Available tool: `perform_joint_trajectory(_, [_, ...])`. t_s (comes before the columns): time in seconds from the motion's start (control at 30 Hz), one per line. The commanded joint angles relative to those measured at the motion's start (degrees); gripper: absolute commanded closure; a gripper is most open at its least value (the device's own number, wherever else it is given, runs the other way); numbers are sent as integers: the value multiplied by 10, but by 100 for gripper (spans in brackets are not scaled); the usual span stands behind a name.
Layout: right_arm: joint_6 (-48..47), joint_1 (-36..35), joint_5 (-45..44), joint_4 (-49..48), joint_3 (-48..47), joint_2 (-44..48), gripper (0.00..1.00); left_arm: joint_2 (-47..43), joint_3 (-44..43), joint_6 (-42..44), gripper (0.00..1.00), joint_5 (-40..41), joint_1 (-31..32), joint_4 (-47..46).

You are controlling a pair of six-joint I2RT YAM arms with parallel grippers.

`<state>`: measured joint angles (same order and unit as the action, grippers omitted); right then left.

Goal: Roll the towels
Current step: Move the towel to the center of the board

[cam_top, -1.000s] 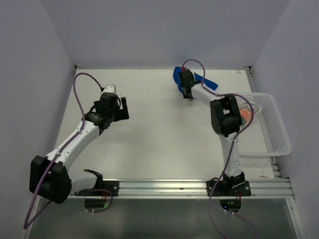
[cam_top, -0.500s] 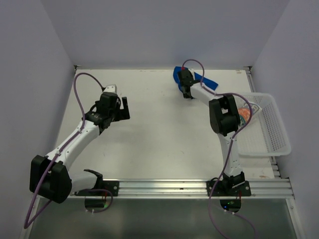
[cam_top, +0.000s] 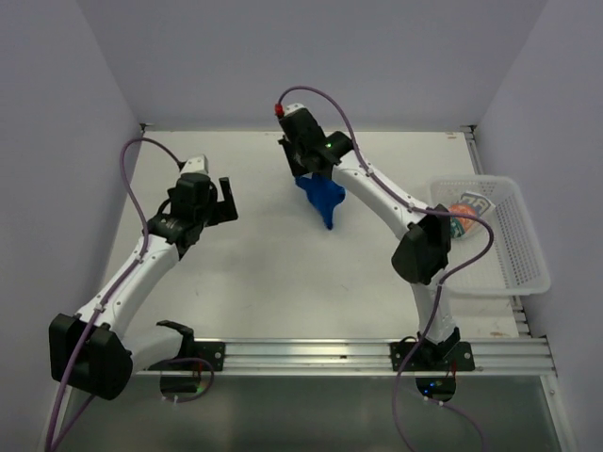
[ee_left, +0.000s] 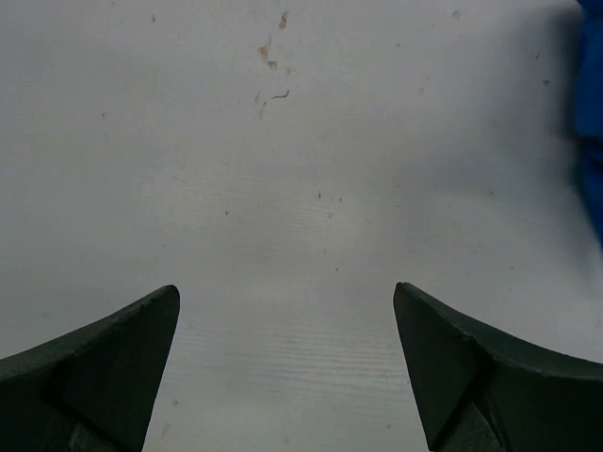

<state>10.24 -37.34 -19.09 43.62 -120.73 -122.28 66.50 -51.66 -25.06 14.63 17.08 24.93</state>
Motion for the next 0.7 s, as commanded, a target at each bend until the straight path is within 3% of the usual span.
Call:
perform_joint_trajectory(0.0, [17,-55,55,92,-64,87,100,-27,-16,-11,0,29,-7,-11])
perform_joint_trajectory(0.13, [84,-65,140,65,-15,175,100,-50,-13,-12,0,46,-7,-12])
perform_joint_trajectory(0.27, [118,-64,147,-1,153,251,99,-59,-9,-11,0,54,-7,-15])
perform_joint_trajectory(0.43, [167,-61,166,-84,318,309,84,-53,-5,-10,0,50,-7,-15])
perform_joint_trajectory(0.53, [188,-59,188,-117,408,310,66,-47,-6,-8,0,47,-6,-15])
perform_joint_trajectory(0.67, [203,-59,202,-143,467,327,62,-39,-5,-6,0,41,-6,-15])
